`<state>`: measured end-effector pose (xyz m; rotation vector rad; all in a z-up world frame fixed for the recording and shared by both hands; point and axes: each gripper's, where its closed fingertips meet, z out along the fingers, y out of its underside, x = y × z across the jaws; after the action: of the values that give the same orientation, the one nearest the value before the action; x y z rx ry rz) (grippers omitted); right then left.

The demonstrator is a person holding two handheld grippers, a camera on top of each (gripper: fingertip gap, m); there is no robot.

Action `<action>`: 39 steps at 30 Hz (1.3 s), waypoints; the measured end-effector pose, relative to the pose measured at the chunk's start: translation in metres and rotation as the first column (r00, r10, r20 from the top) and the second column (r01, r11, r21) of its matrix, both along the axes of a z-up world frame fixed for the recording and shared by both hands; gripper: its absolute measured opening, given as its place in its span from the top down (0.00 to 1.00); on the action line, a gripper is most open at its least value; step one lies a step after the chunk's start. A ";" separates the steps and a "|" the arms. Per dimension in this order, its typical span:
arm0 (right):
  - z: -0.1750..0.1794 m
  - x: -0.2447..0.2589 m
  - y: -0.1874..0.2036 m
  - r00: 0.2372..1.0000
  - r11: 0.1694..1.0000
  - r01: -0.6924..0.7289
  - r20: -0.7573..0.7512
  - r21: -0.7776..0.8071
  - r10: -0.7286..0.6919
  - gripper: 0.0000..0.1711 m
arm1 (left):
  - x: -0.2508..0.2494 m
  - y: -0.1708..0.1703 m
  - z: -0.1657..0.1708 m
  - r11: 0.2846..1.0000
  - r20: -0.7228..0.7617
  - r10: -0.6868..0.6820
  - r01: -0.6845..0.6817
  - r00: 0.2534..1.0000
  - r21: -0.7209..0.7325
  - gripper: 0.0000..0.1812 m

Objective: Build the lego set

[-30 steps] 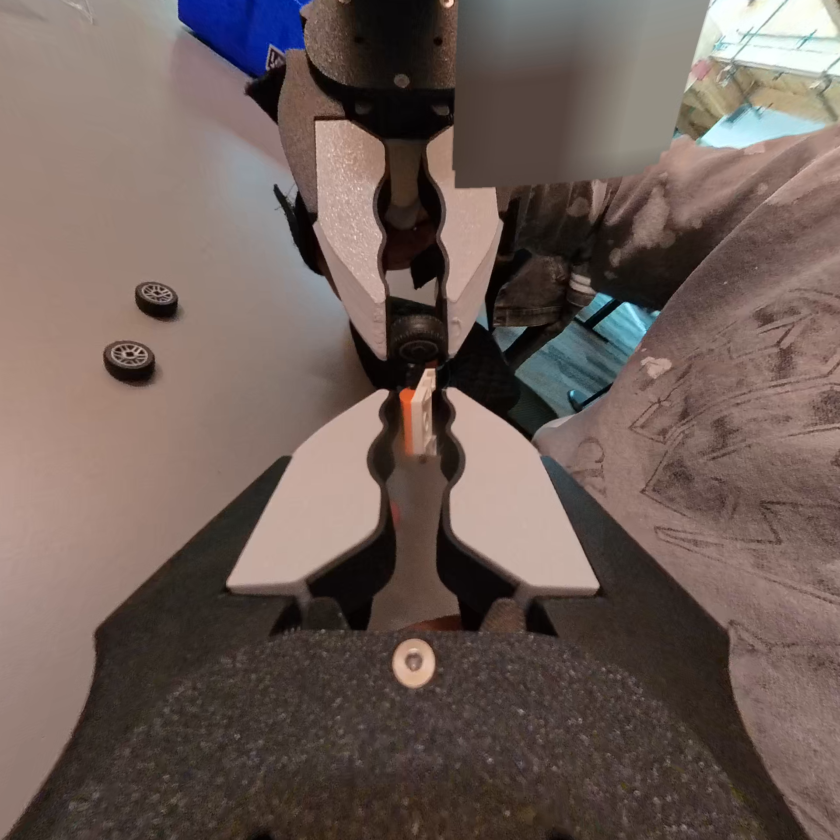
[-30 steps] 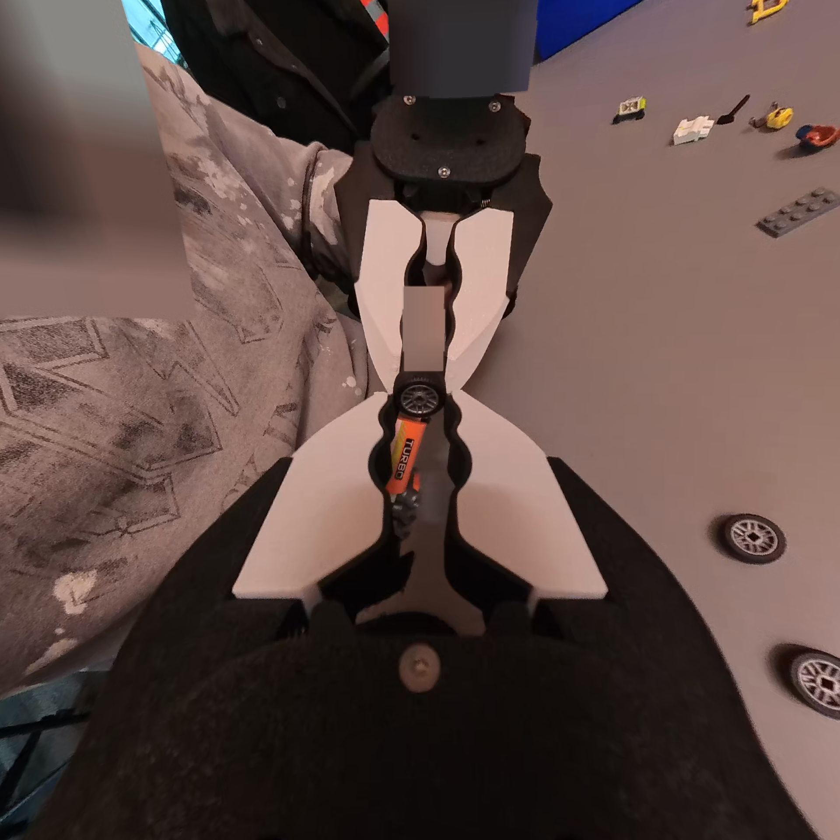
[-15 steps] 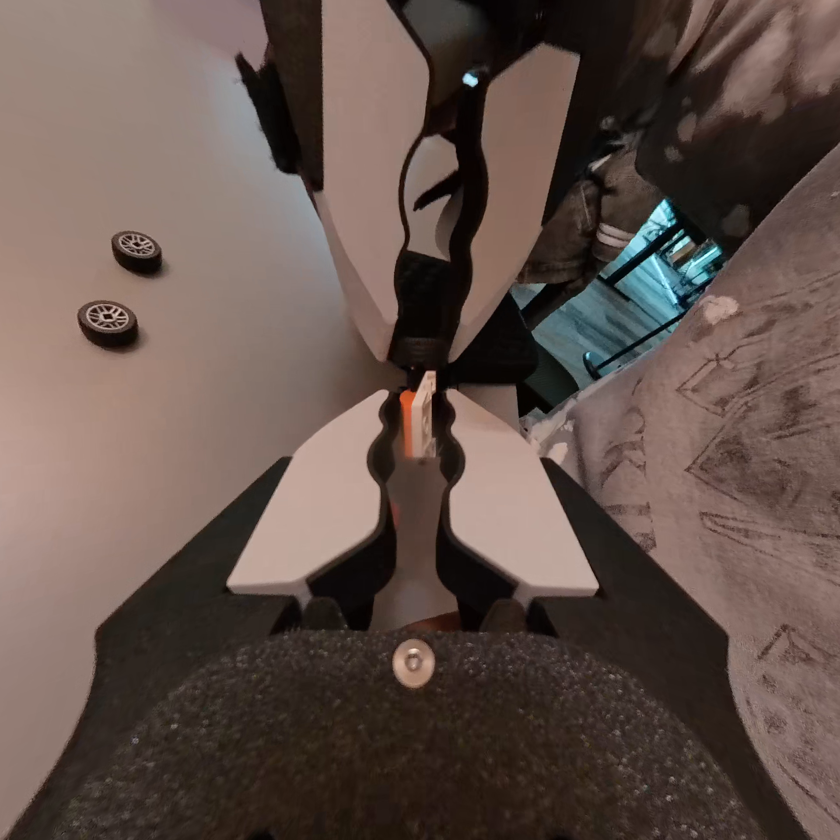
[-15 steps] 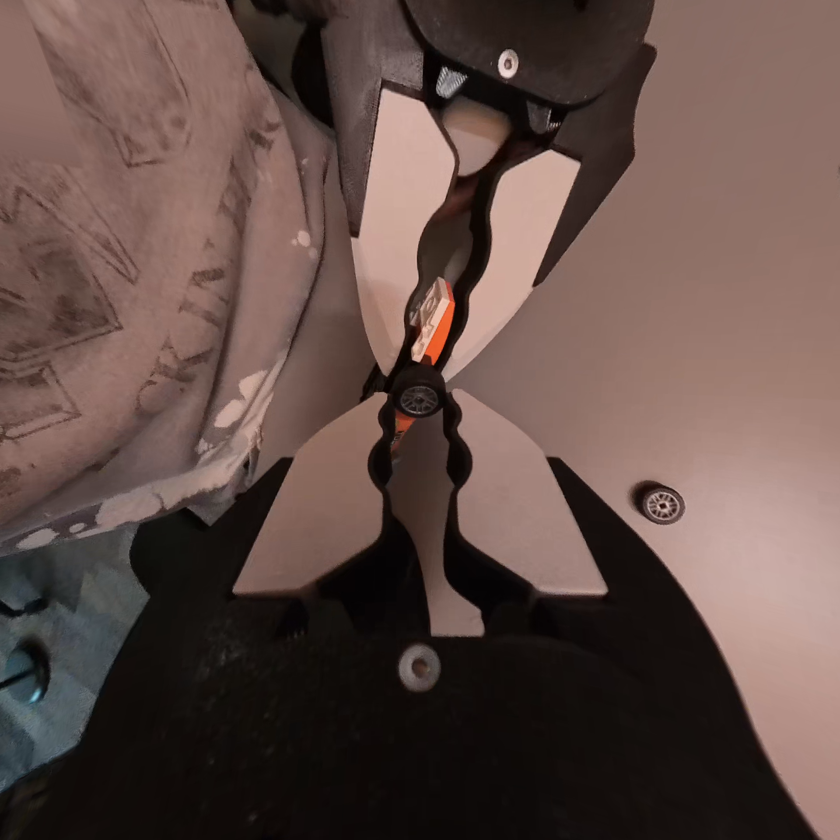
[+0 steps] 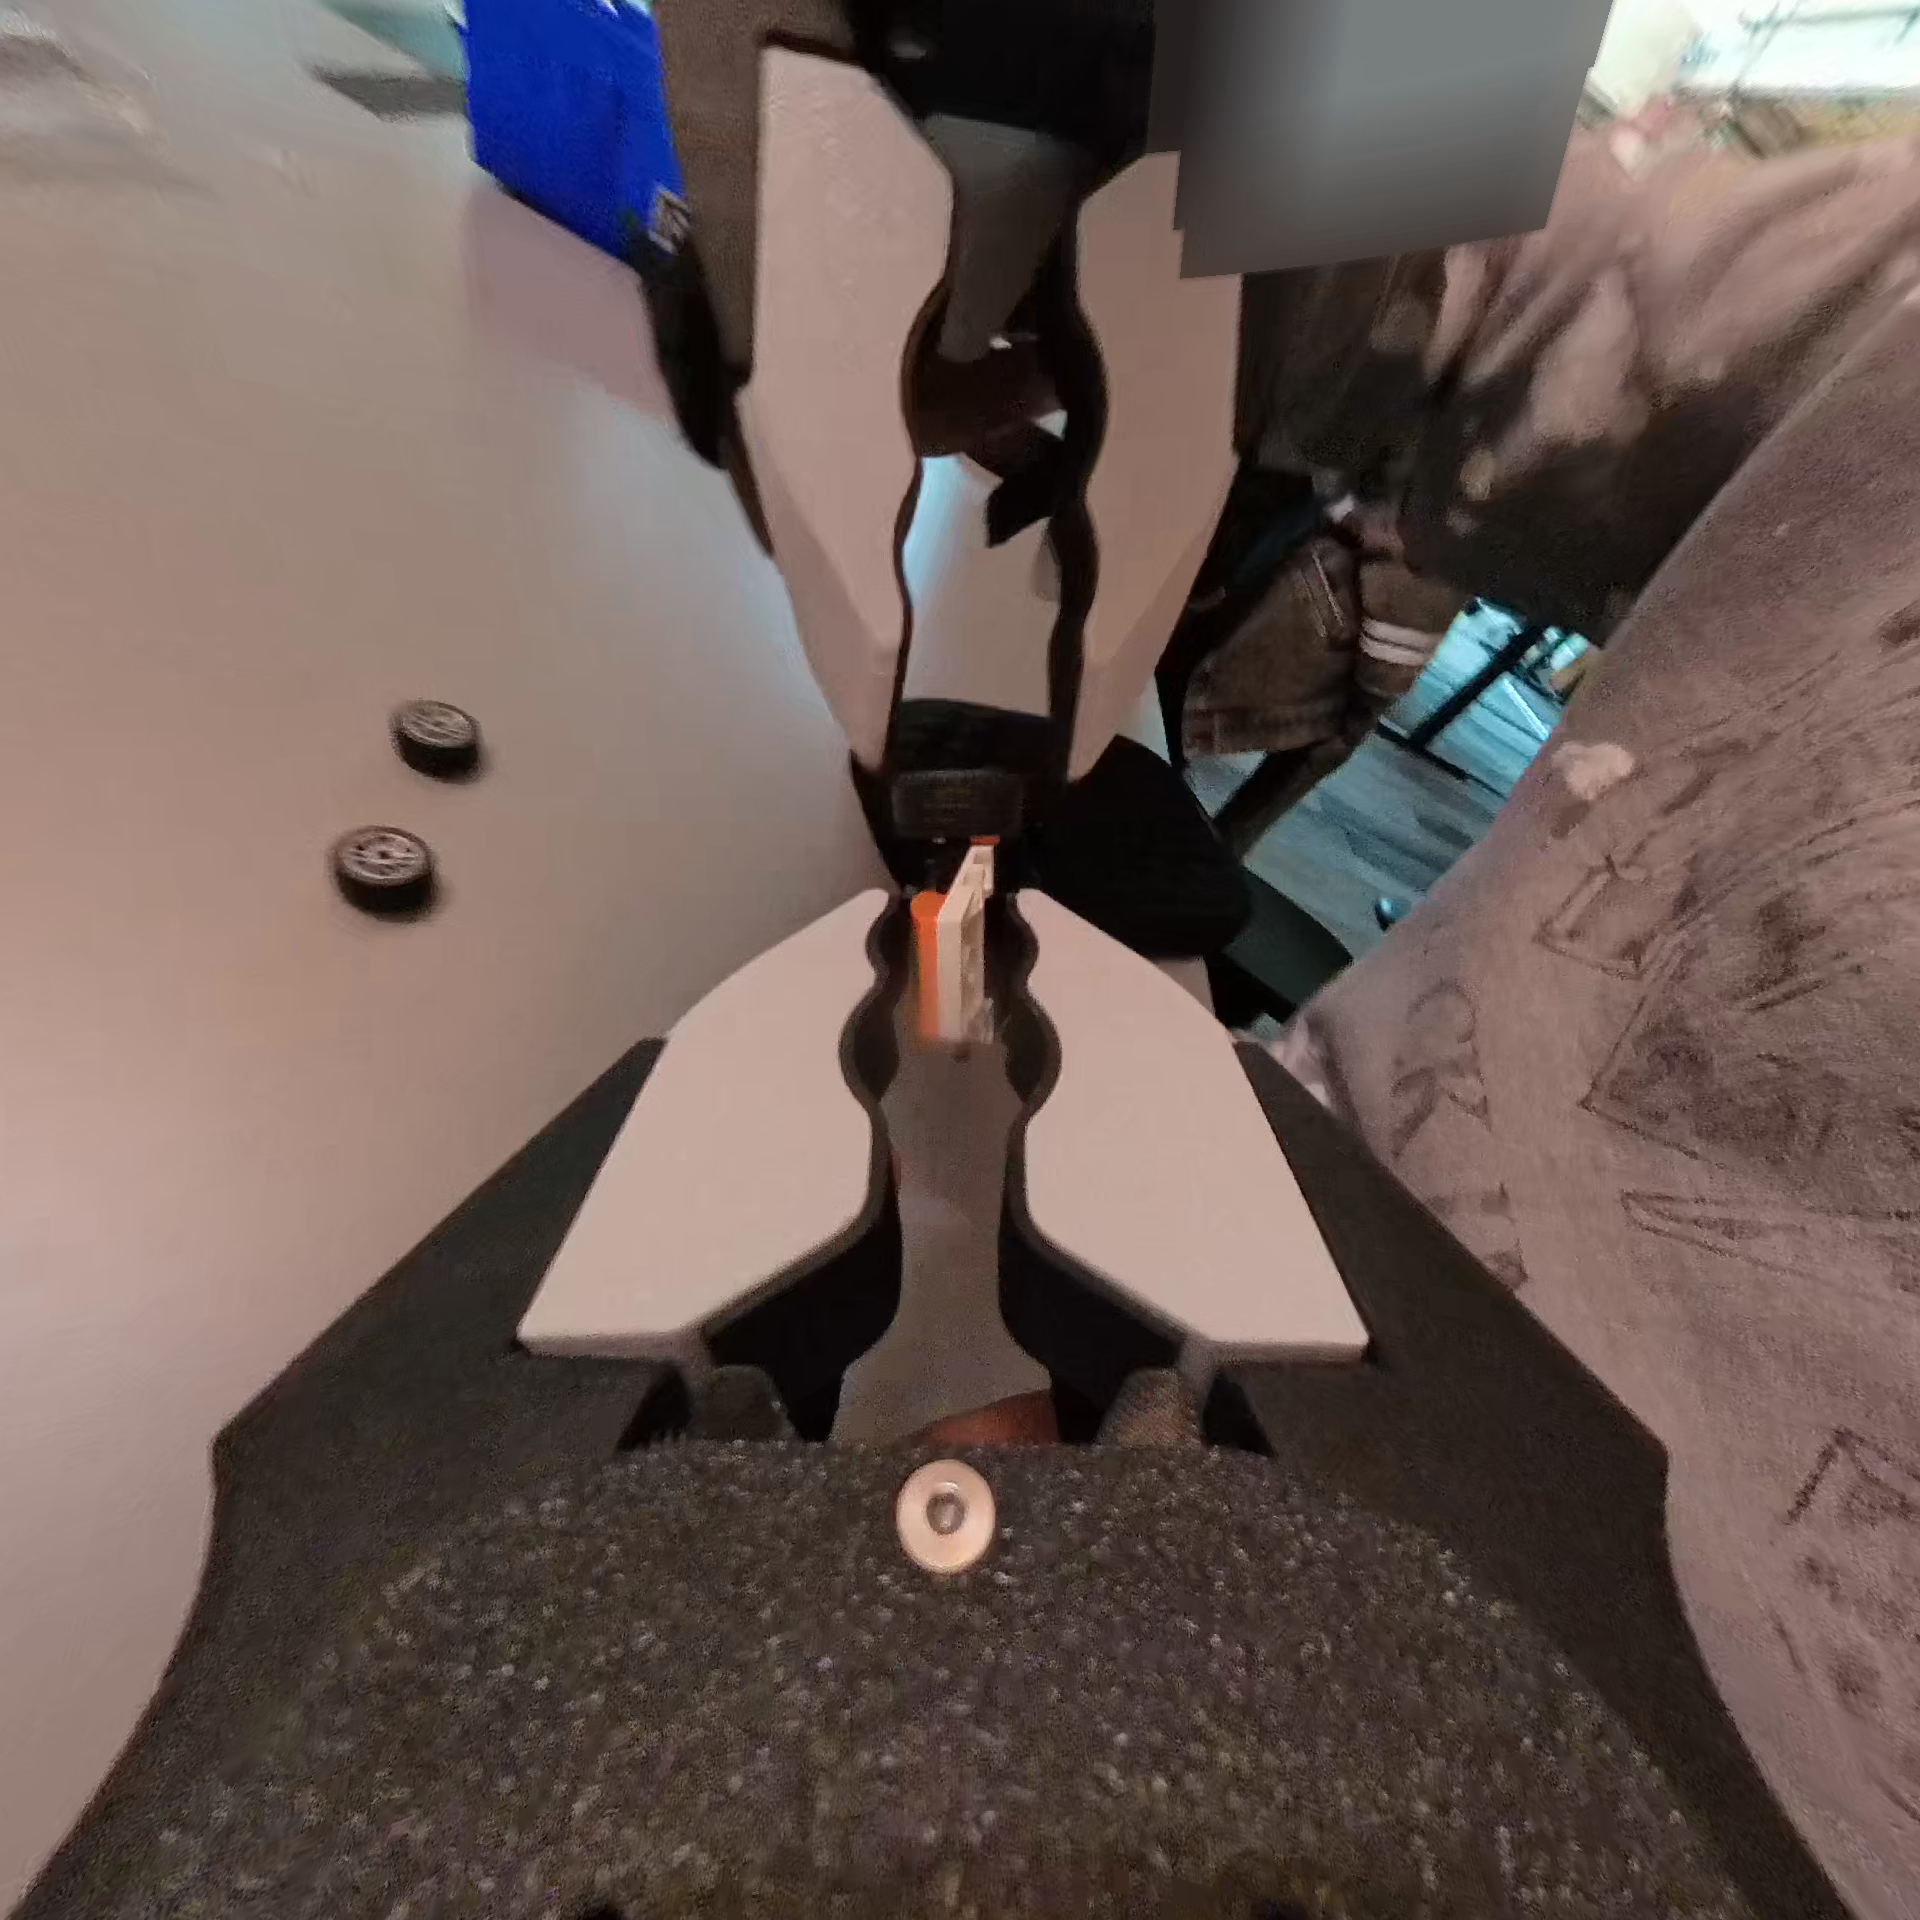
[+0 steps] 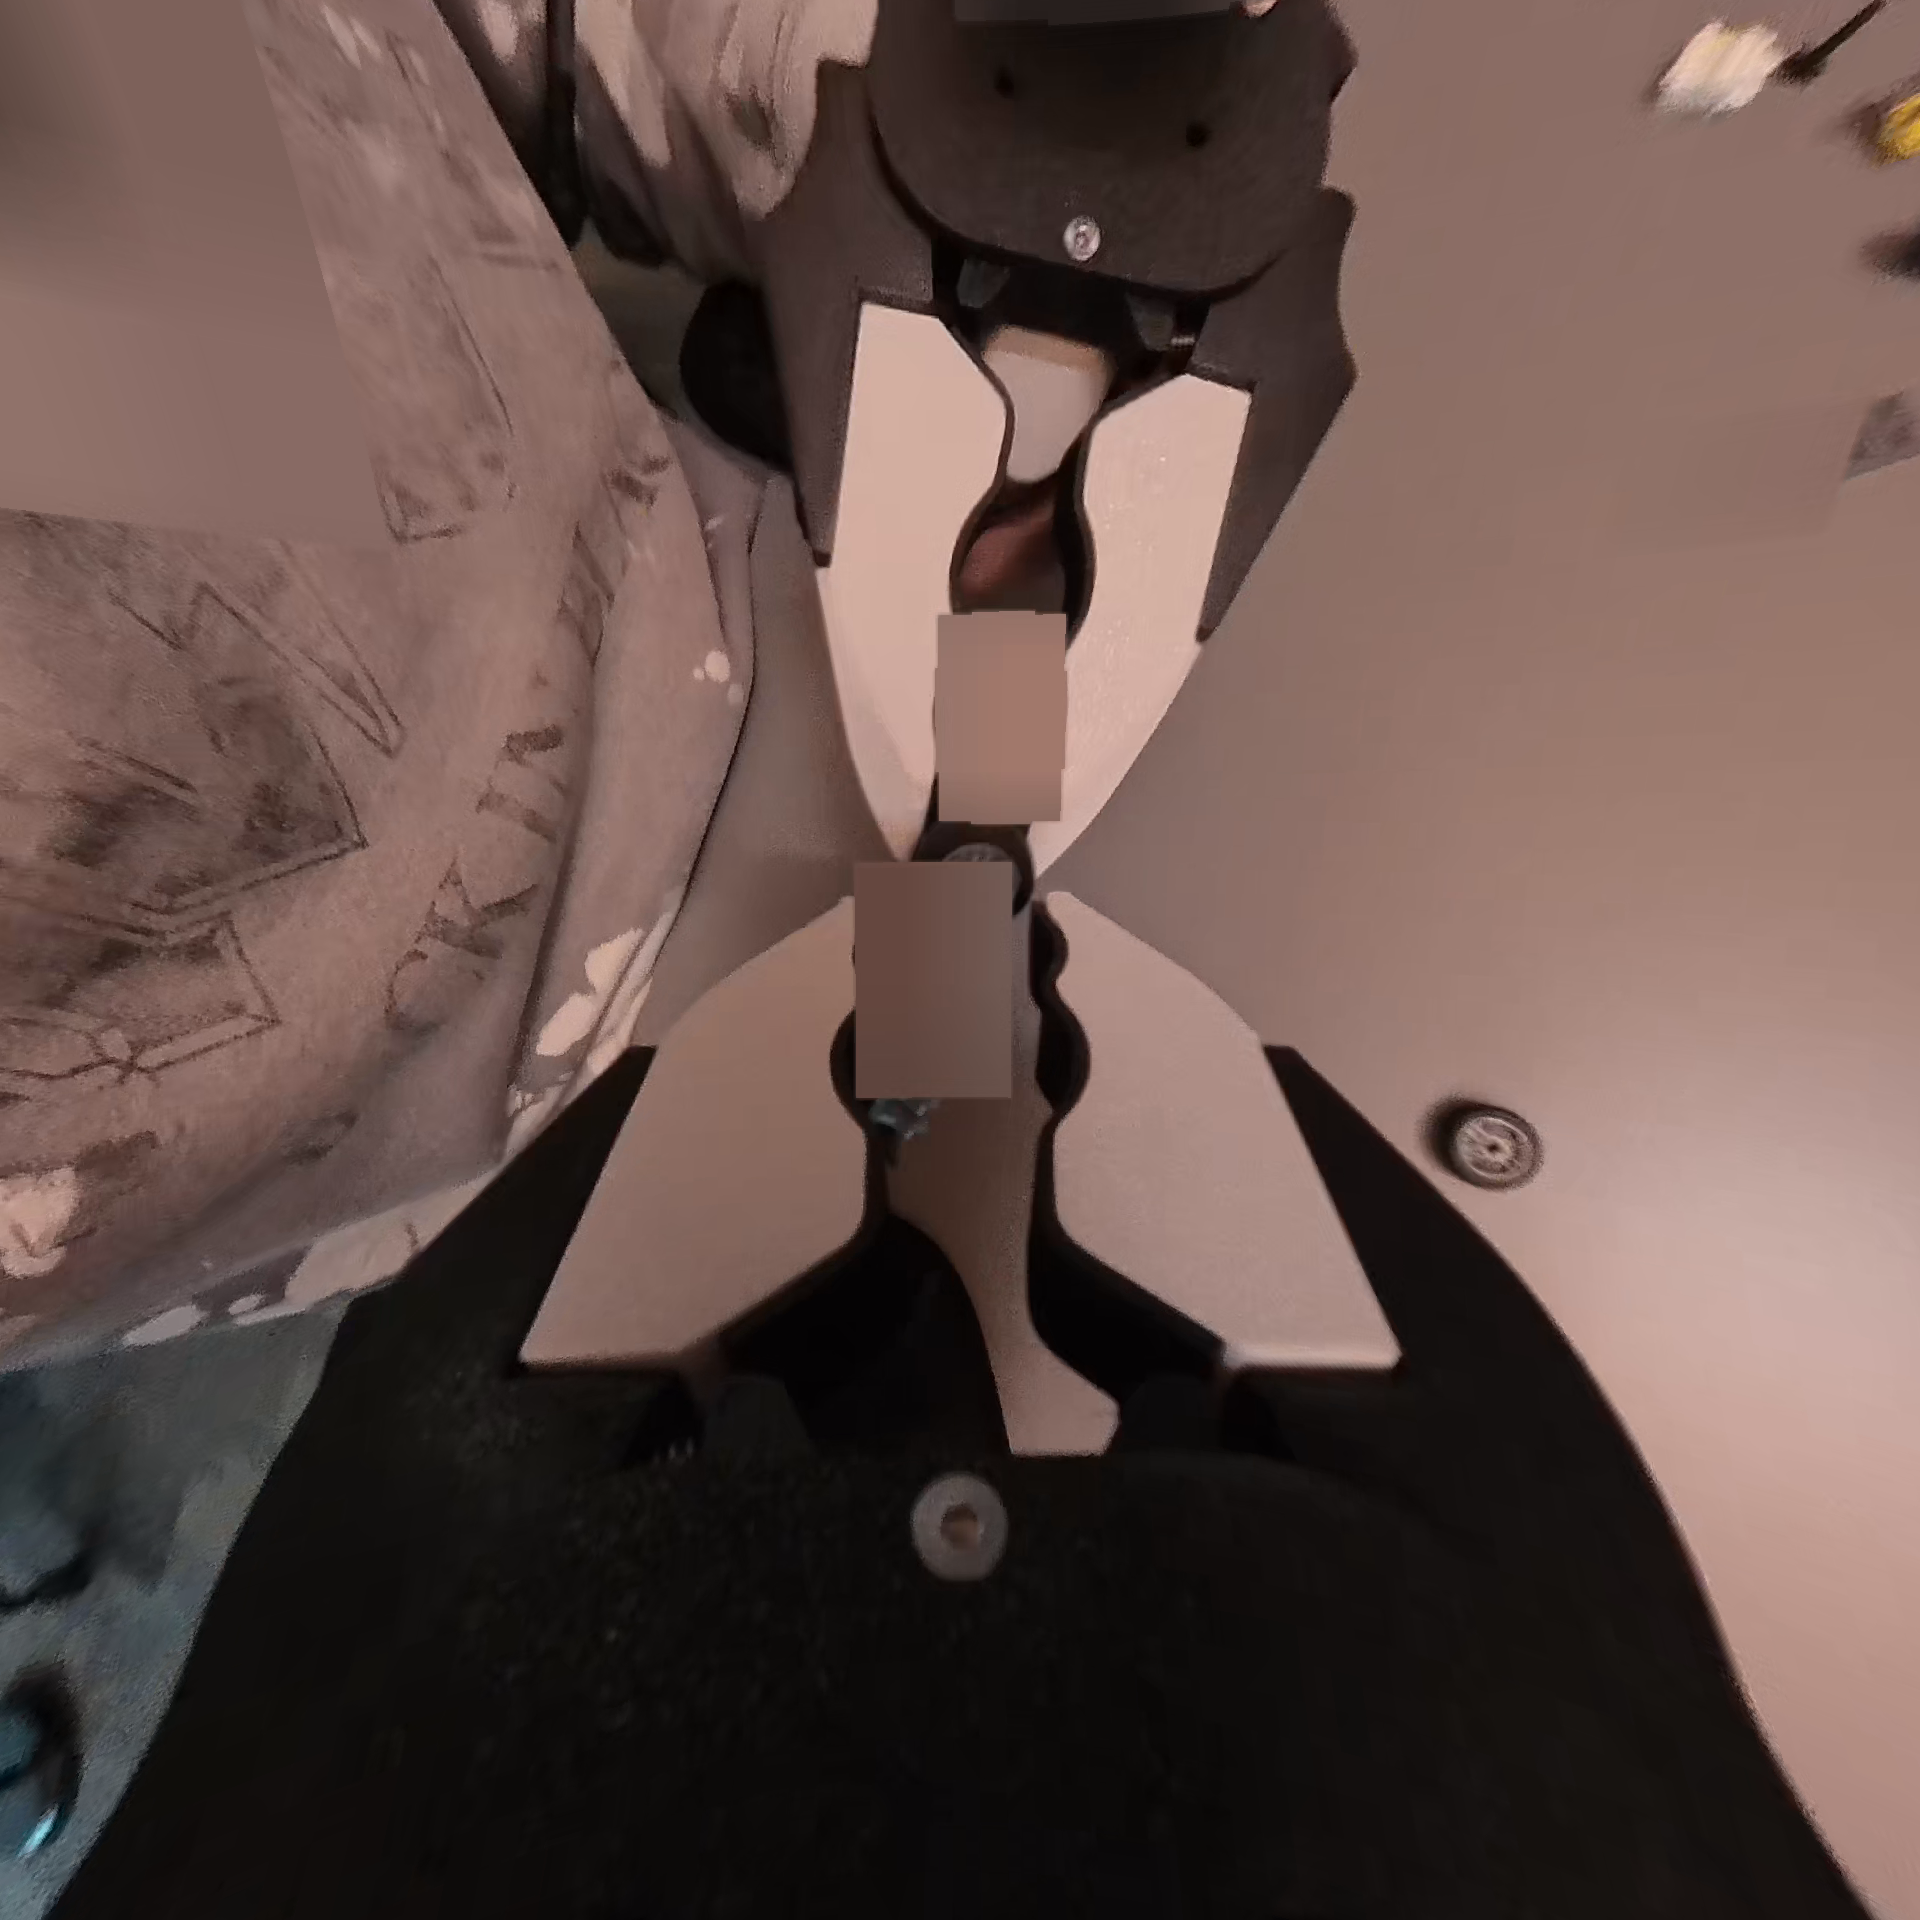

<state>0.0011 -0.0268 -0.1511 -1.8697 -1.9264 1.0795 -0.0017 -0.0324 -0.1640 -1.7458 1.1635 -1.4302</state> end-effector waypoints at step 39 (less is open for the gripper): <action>-0.008 0.015 -0.001 0.988 0.420 0.054 -0.108 0.906 0.106 0.85 | -0.010 -0.003 0.014 0.470 0.027 0.088 -0.065 0.996 0.880 0.92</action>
<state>0.0157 -0.0276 -0.1594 -1.0522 -1.8312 0.0111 -0.0117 -0.0354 -0.1500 -1.0071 1.4429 -0.4988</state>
